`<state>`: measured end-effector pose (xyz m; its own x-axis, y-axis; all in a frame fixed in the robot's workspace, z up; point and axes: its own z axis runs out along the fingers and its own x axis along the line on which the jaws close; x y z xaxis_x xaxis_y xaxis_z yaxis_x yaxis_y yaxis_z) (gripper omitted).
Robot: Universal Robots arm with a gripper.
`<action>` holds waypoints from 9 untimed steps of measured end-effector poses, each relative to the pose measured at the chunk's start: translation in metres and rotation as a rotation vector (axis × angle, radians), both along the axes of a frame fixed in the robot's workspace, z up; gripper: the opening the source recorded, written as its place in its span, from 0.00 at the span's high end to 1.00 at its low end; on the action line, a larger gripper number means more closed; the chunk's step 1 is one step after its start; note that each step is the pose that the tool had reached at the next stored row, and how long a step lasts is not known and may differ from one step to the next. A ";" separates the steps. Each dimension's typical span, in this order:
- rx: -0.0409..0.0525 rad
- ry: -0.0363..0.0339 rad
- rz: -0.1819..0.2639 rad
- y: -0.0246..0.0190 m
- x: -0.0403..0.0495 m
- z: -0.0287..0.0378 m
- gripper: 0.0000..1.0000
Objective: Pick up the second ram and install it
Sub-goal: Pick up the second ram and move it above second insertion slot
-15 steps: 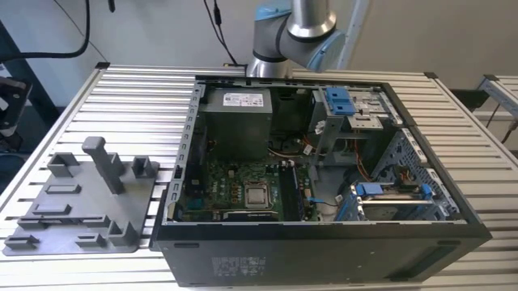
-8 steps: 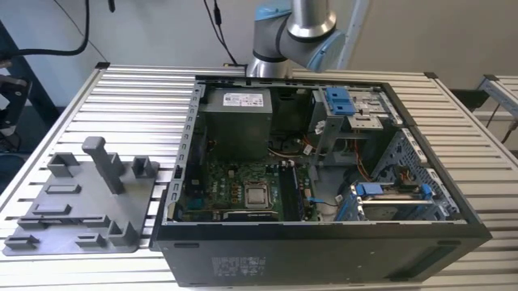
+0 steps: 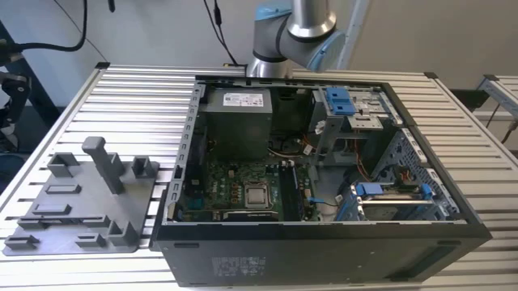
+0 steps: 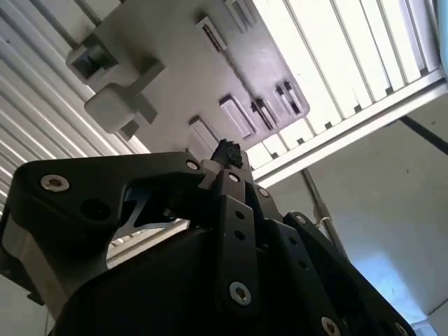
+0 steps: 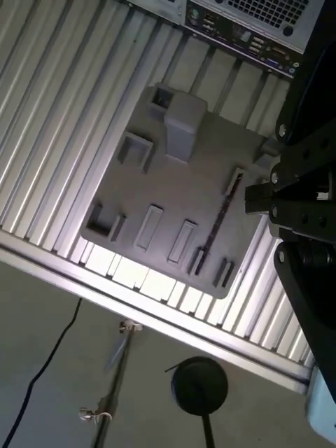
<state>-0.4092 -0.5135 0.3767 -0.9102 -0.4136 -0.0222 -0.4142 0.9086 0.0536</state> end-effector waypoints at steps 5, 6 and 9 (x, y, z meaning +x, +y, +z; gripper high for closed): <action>0.0000 0.0000 0.081 0.0000 0.0000 0.0000 0.89; 0.0000 0.0000 0.097 0.0000 0.0000 0.0000 0.89; 0.0000 0.0000 0.147 0.0000 0.0000 0.0000 0.89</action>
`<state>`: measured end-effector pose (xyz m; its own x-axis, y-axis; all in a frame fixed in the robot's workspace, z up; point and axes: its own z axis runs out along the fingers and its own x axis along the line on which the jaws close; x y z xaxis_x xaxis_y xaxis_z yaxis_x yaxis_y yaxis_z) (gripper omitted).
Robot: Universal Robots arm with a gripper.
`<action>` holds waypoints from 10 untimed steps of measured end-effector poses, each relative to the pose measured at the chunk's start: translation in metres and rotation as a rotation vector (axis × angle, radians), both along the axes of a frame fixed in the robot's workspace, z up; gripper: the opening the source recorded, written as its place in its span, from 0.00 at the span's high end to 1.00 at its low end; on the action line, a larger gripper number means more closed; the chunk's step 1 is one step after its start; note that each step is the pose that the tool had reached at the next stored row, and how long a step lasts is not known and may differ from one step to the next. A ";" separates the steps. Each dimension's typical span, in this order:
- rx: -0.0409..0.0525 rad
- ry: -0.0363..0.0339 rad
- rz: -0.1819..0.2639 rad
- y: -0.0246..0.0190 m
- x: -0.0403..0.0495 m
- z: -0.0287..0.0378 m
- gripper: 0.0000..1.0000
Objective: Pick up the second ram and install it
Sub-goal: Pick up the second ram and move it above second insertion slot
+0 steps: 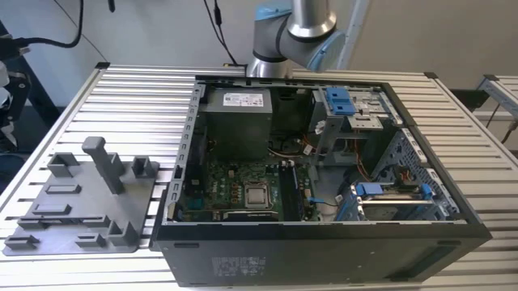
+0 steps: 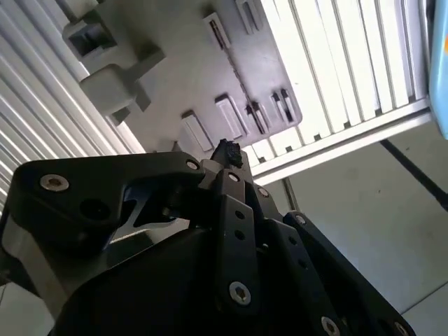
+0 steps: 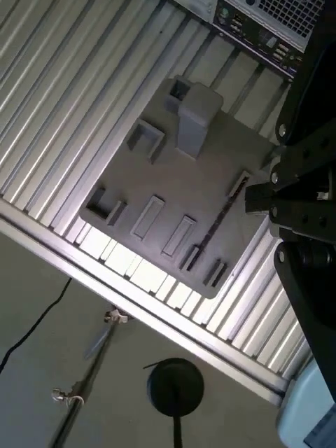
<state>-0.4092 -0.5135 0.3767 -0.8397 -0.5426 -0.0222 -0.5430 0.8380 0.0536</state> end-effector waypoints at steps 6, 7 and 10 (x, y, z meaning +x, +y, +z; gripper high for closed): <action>0.0000 -0.0001 0.103 0.0001 0.0000 -0.0001 0.89; 0.0000 0.0000 0.121 0.0001 0.0000 0.0000 0.89; 0.0000 0.0000 0.176 0.0001 0.0000 -0.0001 0.89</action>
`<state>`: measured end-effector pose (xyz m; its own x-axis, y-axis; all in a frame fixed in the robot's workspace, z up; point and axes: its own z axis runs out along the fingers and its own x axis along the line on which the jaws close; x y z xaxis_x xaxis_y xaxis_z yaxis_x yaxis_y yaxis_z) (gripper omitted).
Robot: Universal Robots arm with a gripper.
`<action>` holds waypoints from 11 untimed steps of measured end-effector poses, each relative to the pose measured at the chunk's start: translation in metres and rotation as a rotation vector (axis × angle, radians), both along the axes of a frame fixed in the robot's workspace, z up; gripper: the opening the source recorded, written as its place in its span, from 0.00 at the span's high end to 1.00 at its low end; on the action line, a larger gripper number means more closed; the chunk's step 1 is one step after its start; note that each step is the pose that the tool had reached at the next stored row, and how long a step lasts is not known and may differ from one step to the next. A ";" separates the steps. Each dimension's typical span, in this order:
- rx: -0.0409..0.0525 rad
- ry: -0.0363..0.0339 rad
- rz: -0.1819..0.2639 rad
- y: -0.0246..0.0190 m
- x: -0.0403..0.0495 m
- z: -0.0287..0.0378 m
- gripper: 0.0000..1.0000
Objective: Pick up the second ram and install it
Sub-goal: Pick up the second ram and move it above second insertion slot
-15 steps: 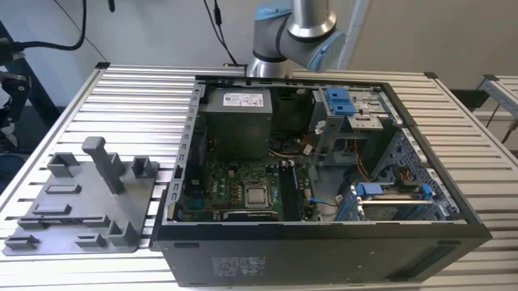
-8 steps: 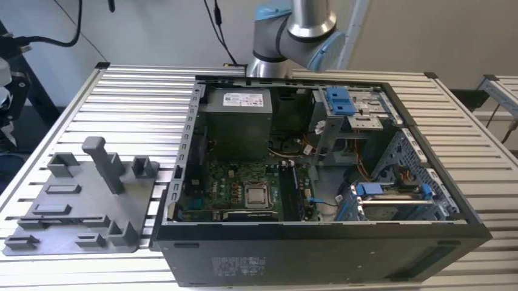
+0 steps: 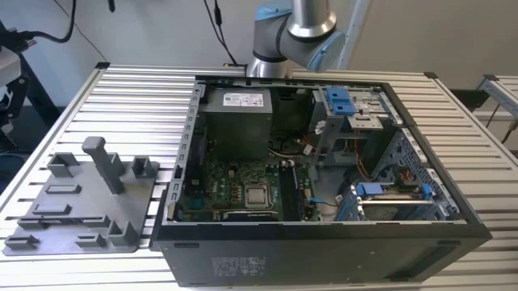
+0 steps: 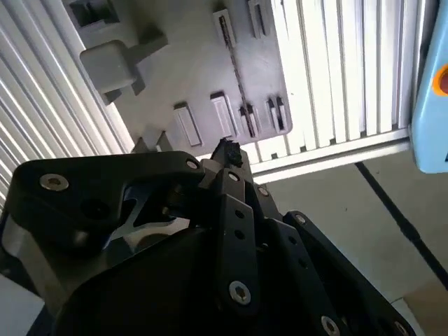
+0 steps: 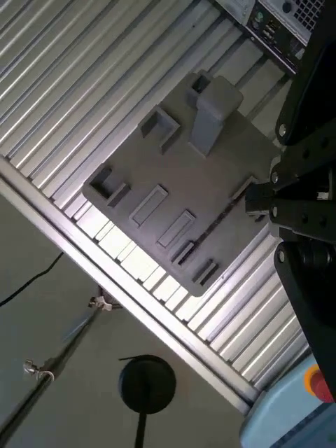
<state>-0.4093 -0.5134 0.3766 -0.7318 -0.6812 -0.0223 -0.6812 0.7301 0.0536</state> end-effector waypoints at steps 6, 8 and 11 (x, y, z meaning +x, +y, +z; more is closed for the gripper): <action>0.0000 0.0000 0.109 0.0000 0.0000 -0.0002 0.89; 0.0000 -0.0001 0.144 0.0000 0.0000 -0.0003 0.89; 0.0000 0.0000 0.200 0.0000 0.0000 -0.0003 0.89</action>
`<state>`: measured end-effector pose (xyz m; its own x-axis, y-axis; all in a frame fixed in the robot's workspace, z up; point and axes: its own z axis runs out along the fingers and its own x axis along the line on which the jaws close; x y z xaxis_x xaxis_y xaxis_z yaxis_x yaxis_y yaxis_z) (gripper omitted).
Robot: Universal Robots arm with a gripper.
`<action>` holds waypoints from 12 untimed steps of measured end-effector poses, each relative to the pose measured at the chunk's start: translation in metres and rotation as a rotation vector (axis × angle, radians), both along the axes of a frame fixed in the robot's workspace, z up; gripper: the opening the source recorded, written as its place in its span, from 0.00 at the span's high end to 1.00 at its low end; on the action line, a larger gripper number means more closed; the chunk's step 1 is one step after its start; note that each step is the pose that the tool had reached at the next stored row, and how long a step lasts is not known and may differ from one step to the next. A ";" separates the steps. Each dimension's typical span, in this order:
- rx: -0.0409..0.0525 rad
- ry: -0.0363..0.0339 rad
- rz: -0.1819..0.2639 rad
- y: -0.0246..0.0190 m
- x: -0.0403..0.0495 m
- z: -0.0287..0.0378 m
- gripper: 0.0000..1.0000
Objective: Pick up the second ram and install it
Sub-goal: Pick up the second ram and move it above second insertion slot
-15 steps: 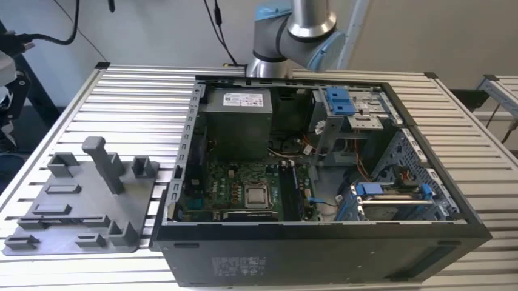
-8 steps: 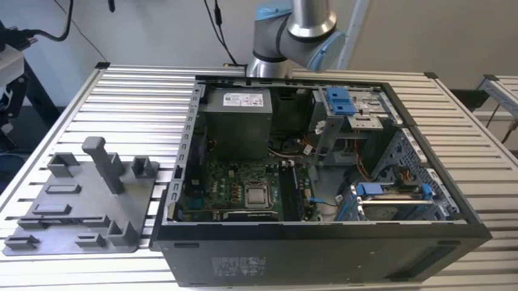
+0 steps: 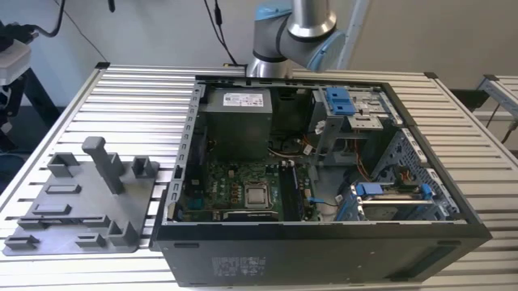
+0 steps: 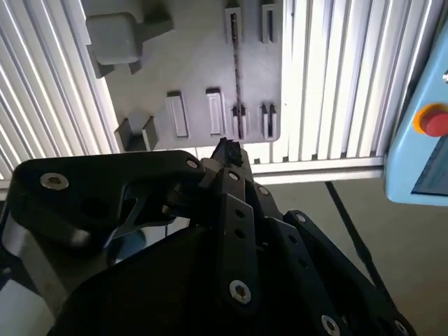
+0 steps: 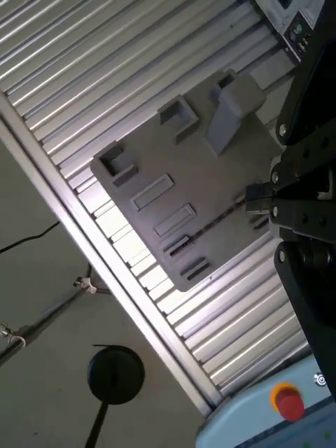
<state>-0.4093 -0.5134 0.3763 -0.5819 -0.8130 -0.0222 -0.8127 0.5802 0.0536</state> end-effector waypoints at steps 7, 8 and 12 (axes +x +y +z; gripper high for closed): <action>0.0001 -0.0001 0.126 0.0000 0.0000 -0.0002 0.89; 0.0000 0.0000 0.145 0.0000 0.0000 -0.0002 0.89; 0.0001 0.0000 0.218 0.0000 0.0000 -0.0004 0.89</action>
